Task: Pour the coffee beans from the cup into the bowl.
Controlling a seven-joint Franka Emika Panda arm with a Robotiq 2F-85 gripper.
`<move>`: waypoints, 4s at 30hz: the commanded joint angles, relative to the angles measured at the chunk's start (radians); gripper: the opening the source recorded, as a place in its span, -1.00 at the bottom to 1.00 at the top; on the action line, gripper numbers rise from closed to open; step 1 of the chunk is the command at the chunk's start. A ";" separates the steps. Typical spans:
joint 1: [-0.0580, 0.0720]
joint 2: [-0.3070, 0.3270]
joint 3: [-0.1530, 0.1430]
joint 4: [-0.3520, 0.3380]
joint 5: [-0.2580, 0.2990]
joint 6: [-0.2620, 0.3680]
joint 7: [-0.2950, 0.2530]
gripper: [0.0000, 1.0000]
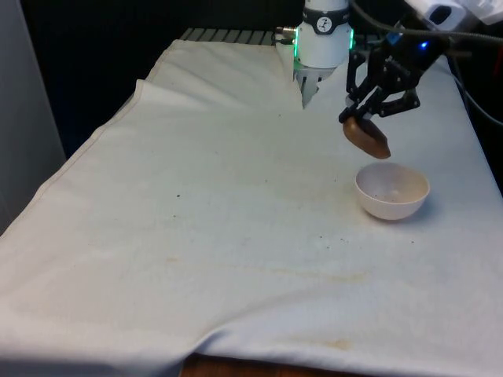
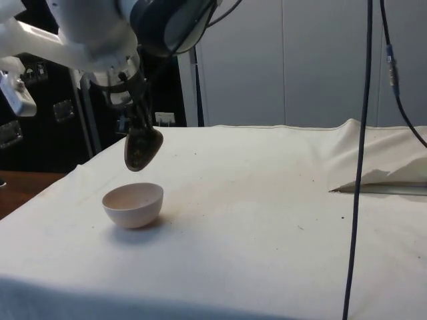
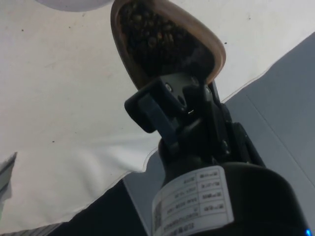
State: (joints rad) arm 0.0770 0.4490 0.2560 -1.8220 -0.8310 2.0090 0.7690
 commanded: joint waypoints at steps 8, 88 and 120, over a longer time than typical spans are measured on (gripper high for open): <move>0.012 0.029 0.023 0.029 -0.047 -0.055 0.016 -0.99; 0.051 0.195 0.225 0.118 -0.563 -0.484 0.035 -0.99; 0.063 0.258 0.321 0.114 -0.751 -0.638 0.007 -0.99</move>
State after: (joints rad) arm 0.1320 0.7060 0.5780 -1.7070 -1.5770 1.3770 0.7810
